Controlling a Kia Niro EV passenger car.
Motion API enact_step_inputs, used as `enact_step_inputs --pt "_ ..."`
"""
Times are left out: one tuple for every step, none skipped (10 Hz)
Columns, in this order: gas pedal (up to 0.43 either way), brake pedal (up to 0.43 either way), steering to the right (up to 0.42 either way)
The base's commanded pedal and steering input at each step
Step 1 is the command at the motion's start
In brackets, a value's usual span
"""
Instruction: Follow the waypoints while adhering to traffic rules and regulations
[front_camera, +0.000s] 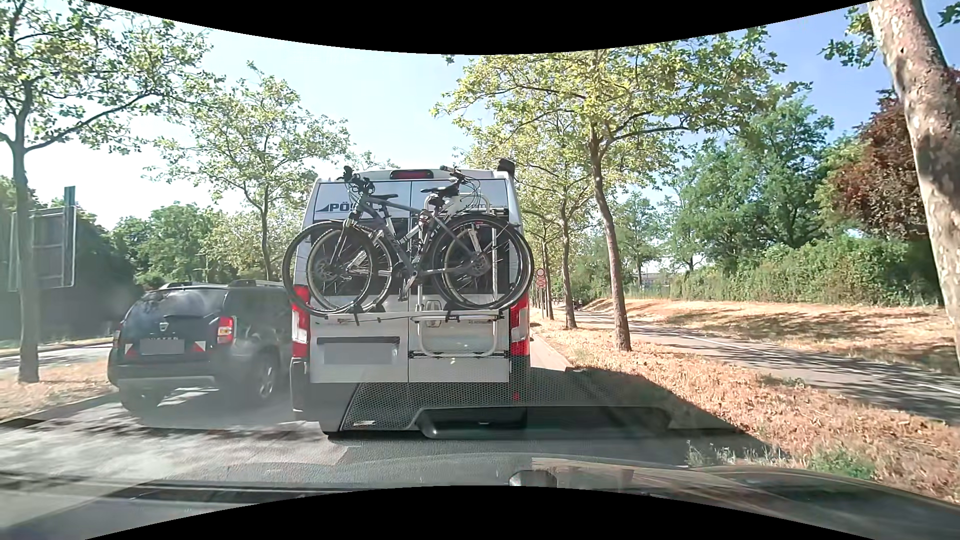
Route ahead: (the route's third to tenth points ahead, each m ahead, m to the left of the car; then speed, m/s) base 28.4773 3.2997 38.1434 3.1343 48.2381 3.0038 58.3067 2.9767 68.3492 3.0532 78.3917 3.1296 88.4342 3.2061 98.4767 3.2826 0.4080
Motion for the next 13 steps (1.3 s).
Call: enact_step_inputs --pt "0.000 0.098 0.003" --pt "0.000 0.079 0.003" --pt "0.000 0.067 0.003" --pt "0.000 0.067 0.003" --pt "0.000 0.073 0.003" --pt "0.000 0.091 0.003" --pt "0.000 0.110 0.003" --pt "0.000 0.104 0.003" --pt "0.000 0.104 0.003" --pt "0.000 0.098 0.003" --pt "0.000 0.085 0.003" --pt "0.000 0.079 0.003" --pt "0.000 0.079 0.003"
